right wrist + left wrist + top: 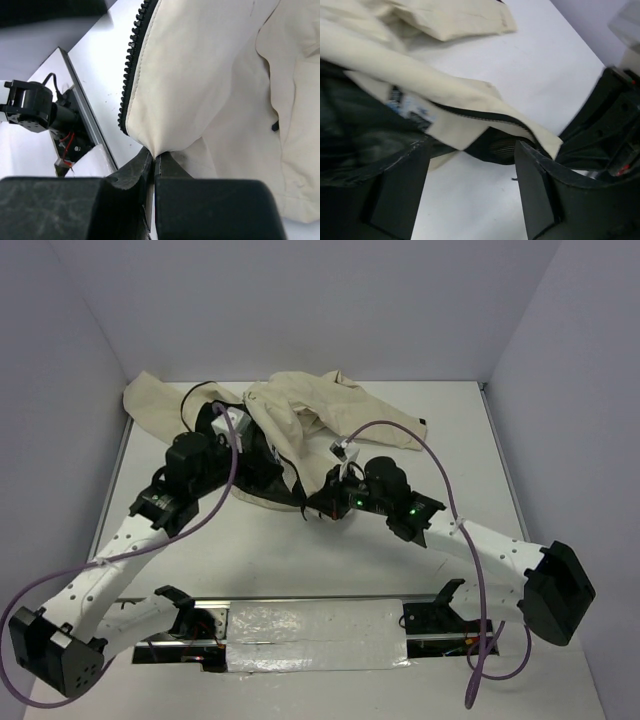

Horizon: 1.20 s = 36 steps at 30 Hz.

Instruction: Zip up the jacket

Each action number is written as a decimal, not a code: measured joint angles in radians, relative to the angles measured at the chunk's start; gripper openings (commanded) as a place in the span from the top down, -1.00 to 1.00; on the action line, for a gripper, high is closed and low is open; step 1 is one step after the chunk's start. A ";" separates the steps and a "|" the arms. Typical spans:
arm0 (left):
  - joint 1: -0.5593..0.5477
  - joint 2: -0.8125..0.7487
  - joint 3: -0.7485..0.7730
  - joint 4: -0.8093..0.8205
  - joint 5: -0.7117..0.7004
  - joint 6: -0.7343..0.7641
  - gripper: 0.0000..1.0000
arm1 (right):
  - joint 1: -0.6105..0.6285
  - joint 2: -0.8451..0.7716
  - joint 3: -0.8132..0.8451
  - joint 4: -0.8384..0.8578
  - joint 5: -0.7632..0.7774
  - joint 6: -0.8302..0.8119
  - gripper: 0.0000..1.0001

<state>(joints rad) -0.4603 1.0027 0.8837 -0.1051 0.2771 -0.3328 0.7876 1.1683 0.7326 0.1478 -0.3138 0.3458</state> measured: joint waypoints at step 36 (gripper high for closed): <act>0.548 0.805 0.354 -0.370 -0.280 -0.014 -0.35 | -0.027 0.201 0.171 -0.014 -0.121 -0.083 1.00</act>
<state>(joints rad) 0.0875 1.8076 1.2381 -0.4755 -0.0032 -0.3466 0.7601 1.3697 0.9035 0.1333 -0.4343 0.2630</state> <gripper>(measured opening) 0.745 0.022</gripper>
